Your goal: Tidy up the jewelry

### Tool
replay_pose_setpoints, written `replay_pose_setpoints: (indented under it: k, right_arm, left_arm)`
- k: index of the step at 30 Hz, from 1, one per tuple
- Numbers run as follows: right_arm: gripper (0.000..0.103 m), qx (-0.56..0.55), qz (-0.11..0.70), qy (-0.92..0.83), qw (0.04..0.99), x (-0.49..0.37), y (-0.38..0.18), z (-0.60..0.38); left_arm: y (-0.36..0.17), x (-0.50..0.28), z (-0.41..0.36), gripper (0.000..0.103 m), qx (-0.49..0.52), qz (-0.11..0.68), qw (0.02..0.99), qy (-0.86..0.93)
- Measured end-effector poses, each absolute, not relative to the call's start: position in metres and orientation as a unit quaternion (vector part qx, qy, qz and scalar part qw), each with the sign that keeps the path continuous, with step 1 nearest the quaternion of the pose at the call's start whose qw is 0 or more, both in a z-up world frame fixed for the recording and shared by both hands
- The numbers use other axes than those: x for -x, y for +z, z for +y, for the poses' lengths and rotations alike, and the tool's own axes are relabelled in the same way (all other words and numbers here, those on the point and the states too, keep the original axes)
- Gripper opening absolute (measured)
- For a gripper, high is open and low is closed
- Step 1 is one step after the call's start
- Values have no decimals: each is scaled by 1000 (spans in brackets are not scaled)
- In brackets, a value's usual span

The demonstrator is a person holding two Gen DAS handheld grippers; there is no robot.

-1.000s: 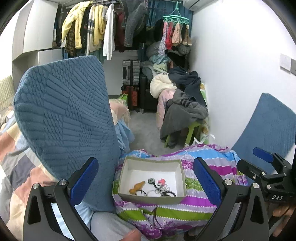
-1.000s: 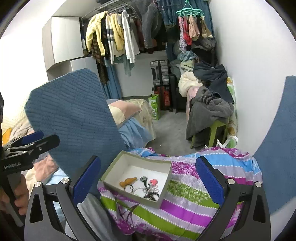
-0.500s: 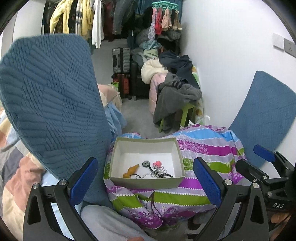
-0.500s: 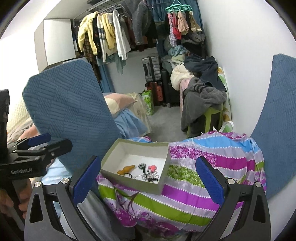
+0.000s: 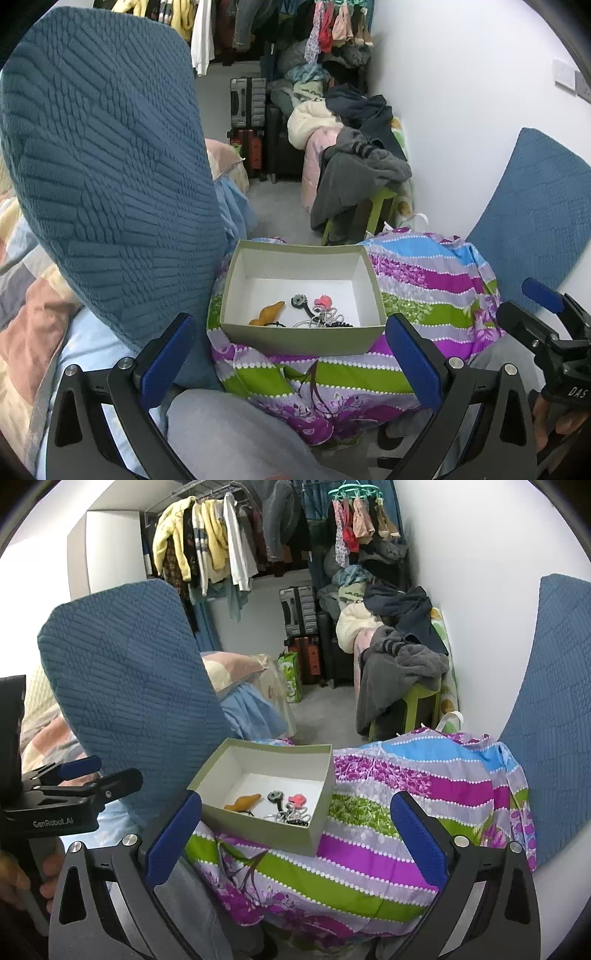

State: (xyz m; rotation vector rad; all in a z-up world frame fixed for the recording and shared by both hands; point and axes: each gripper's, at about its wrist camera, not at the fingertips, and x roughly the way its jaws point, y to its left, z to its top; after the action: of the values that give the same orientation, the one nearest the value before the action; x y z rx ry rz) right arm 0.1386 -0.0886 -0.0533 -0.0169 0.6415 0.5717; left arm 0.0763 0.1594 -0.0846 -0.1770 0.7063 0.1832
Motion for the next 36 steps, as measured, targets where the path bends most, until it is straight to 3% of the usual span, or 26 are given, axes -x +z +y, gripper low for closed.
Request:
replay_pose_setpoints:
  k: [36]
  right_arm:
    - [103, 15, 321, 258, 911, -143, -57, -92]
  left_arm:
    - [-79, -67, 157, 102, 93, 349, 928, 91]
